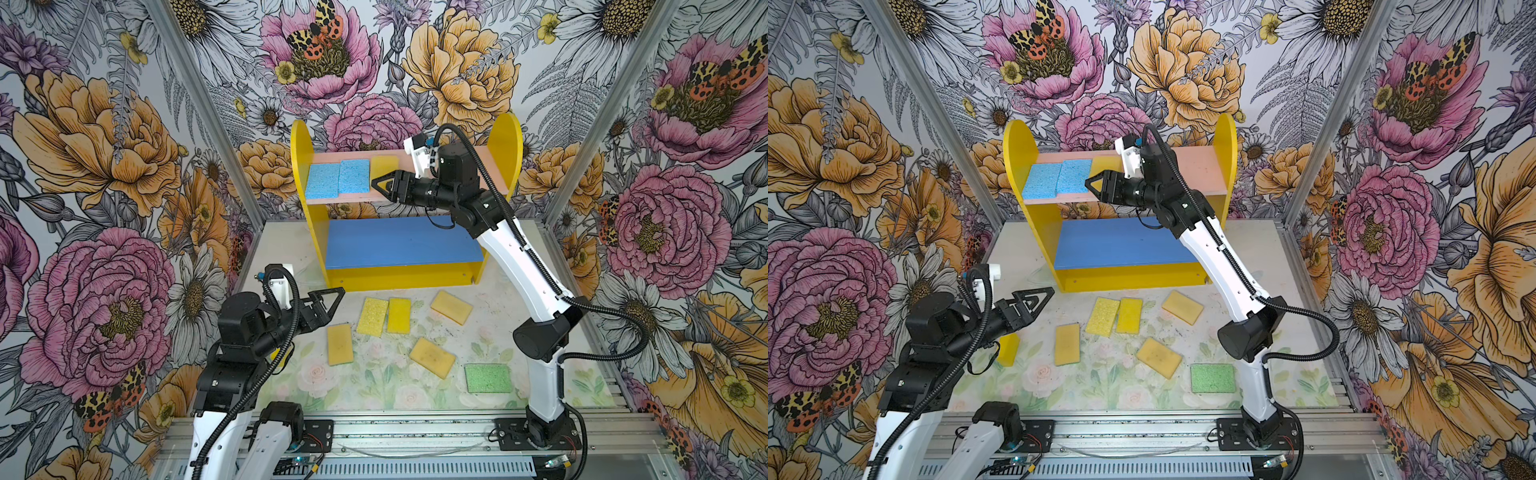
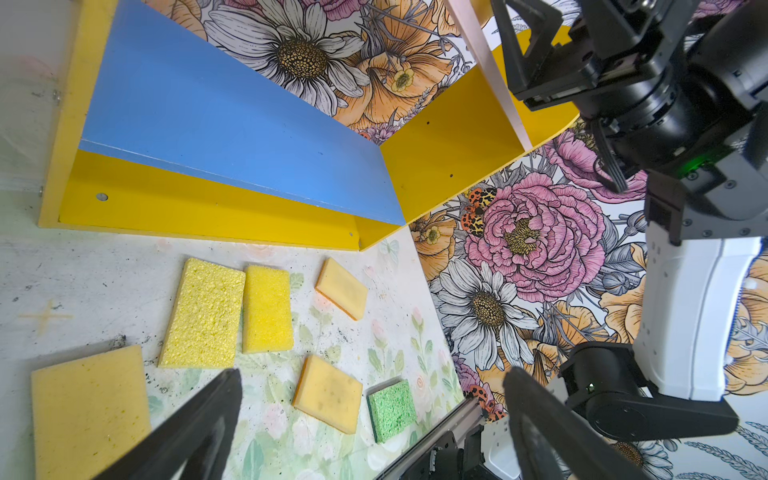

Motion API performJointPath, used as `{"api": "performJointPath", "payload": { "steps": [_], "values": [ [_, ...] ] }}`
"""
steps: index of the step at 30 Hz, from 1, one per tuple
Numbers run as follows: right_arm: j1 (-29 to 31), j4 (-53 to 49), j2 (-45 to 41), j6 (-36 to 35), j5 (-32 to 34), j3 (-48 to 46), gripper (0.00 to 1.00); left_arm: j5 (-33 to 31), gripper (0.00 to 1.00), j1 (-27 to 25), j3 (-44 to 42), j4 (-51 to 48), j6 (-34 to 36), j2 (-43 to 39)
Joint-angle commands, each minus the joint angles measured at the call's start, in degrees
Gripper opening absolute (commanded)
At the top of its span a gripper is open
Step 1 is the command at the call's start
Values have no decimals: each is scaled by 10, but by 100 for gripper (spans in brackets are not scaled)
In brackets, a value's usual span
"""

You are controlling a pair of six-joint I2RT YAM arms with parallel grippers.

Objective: Place and organize the cleaning sponges onto the shelf

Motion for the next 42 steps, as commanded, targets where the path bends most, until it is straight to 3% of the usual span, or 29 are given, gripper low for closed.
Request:
{"api": "performJointPath", "payload": {
  "steps": [1, 4, 11, 17, 22, 26, 42],
  "values": [
    [-4, 4, -17, 2, 14, -10, 61, -9, 99, 3, -2, -2, 13, -8],
    [-5, 4, -29, 0, 34, -24, 61, -10, 99, 3, -2, -2, 13, -8],
    [6, 4, -55, 3, 14, -21, 61, -10, 99, 3, -1, -2, 14, -7],
    [-8, -4, -73, 1, 80, -26, 61, -11, 99, 2, 6, -2, 16, -1],
    [-28, -39, -20, -16, 125, 36, 61, -9, 99, -1, 11, -4, 20, 1],
    [-29, -73, 28, -13, 121, 106, 61, -16, 99, -2, 15, -19, 31, 0],
    [-23, -72, 87, 19, 71, 161, 62, -22, 99, -4, 9, -27, 38, -12]
  ]
}}
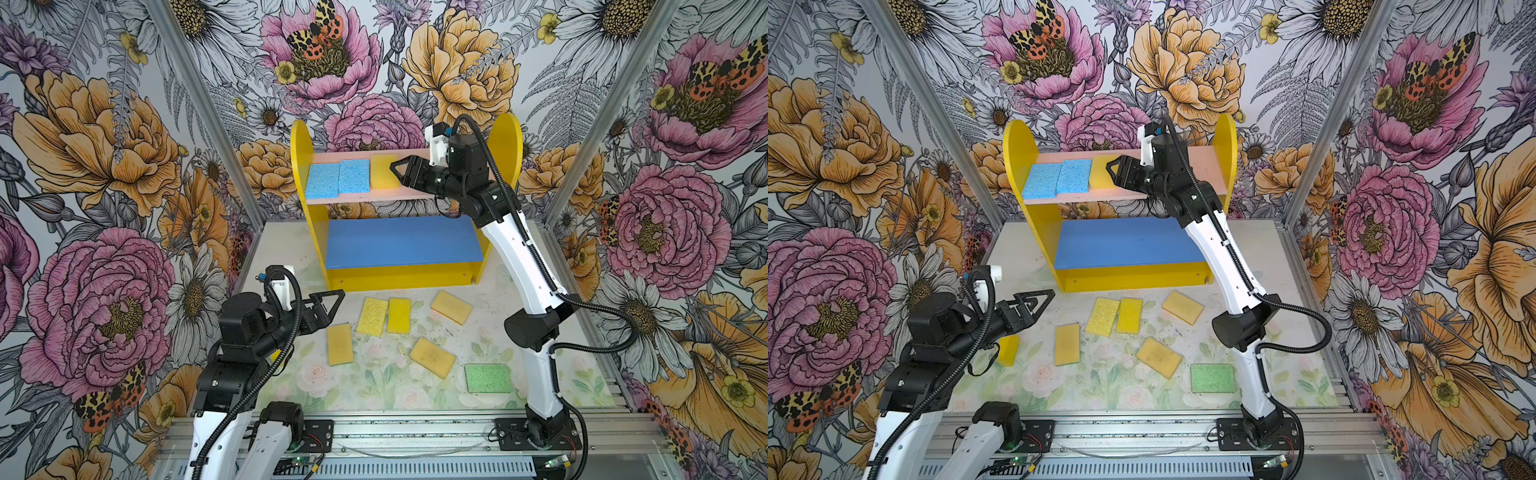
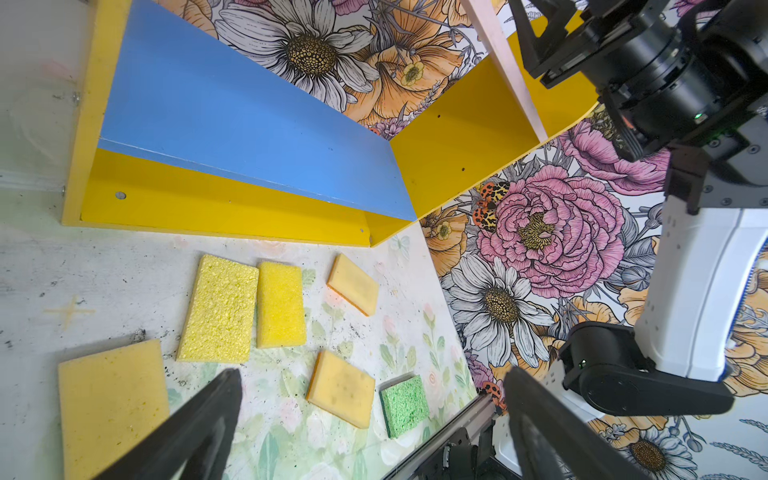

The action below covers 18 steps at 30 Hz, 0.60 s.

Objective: Place and organize the cleaning sponges onto the shelf

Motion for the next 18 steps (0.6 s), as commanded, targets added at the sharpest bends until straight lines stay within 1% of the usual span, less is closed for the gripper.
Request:
{"api": "performJointPath", "payload": {
  "steps": [1, 6, 18],
  "values": [
    [9, -5, 21, 16, -23, 21, 62, -14, 99, -4, 9, -10, 14, -12],
    [14, -5, 28, 25, -34, 27, 62, -22, 99, -8, 15, -24, 25, -16],
    [16, -4, 31, 26, -31, 31, 63, -27, 99, -11, 19, -34, 29, -22]
  ]
}}
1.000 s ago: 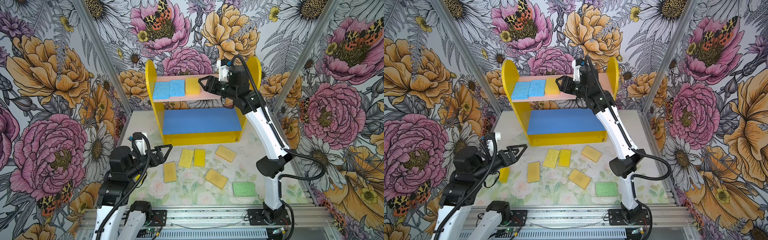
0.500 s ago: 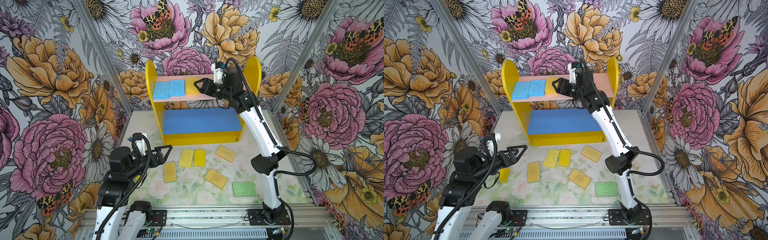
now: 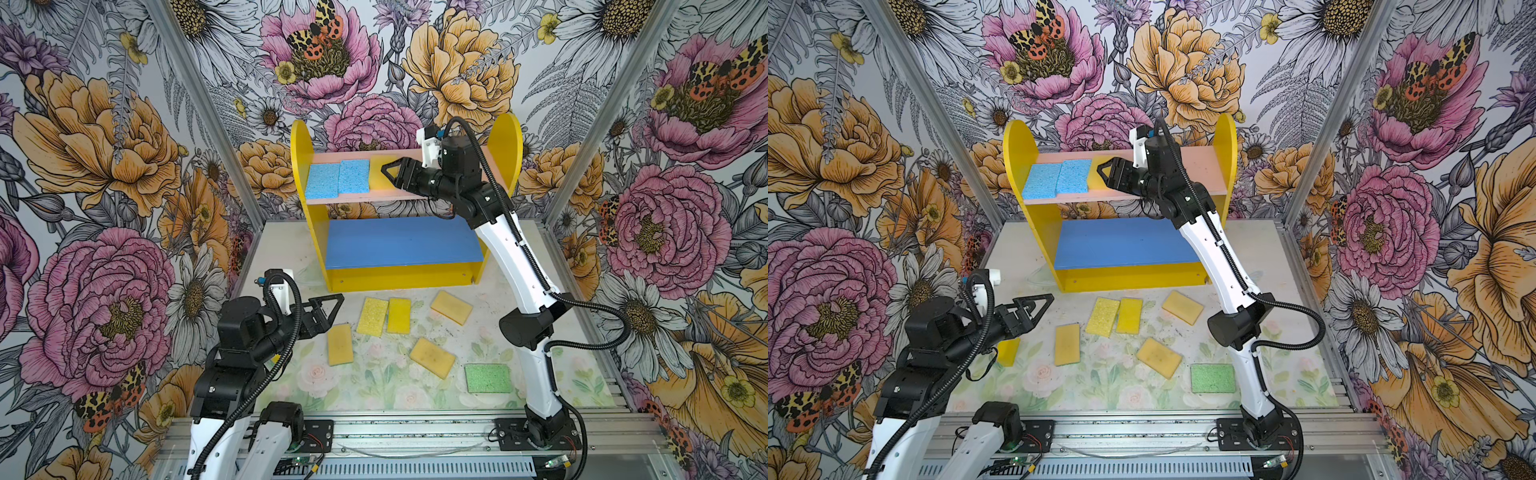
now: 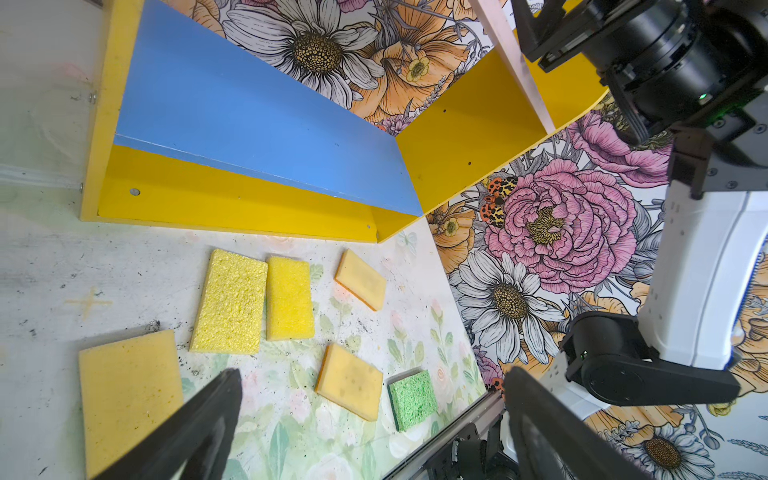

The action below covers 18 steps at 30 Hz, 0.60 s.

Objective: Place and organize the cleaning sponges onto the shelf

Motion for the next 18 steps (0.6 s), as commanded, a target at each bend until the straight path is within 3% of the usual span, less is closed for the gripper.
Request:
{"api": "performJointPath", "payload": {
  "steps": [1, 10, 18],
  "values": [
    [4, -8, 17, 6, -9, 18, 63, -14, 99, -6, 15, -7, 15, -9],
    [0, -8, 38, 6, -19, 42, 64, -16, 99, -6, 14, -8, 15, -9],
    [-2, -9, -26, -31, 30, -22, 65, -20, 99, -5, 20, -9, 19, 2]
  ]
}}
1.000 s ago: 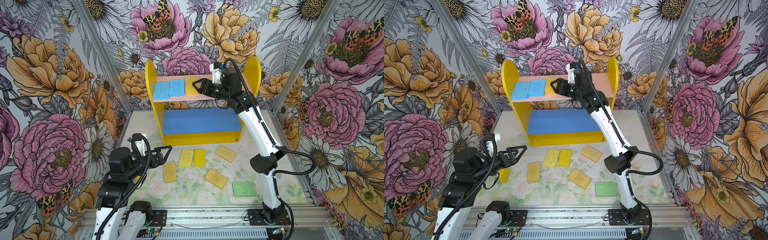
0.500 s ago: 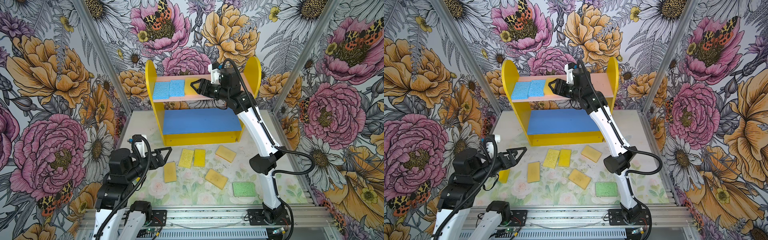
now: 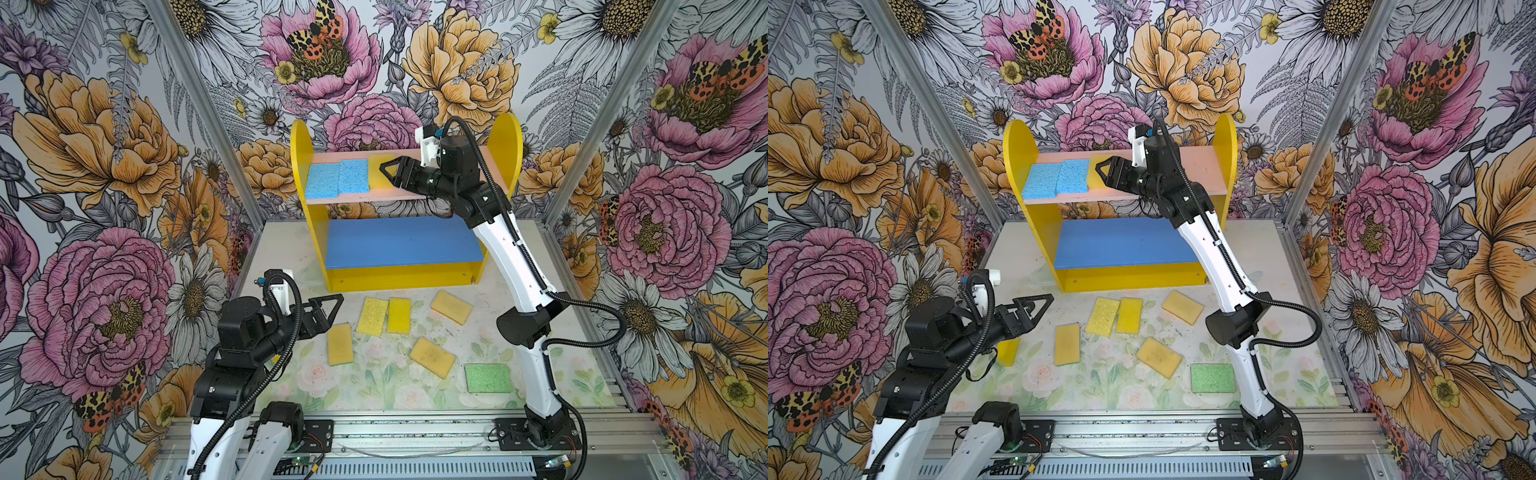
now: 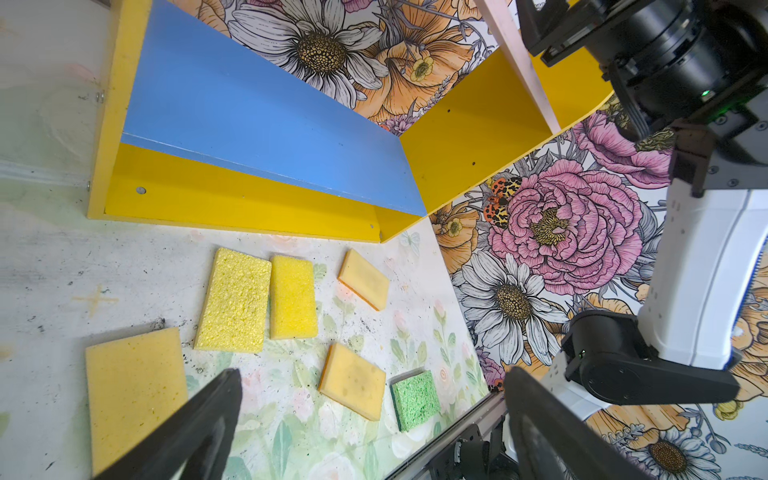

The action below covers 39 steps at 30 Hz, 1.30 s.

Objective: Place and organize the cleaning sponges onto the shelf
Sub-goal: 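Lower the right gripper toward the green sponge while the left gripper moves inward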

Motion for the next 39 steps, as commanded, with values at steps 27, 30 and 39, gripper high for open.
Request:
{"api": "performJointPath", "payload": {
  "steps": [27, 30, 39],
  "values": [
    [-13, -19, -657, -3, 49, -850, 79, -173, 99, -304, -98, 102, -115, 143],
    [-13, -27, -726, 99, 66, -997, 81, -173, 99, -340, -109, 166, -131, 199],
    [-6, -97, -846, 270, 50, -1197, 99, -162, 99, -404, -16, 250, -85, 390]
  ]
}}
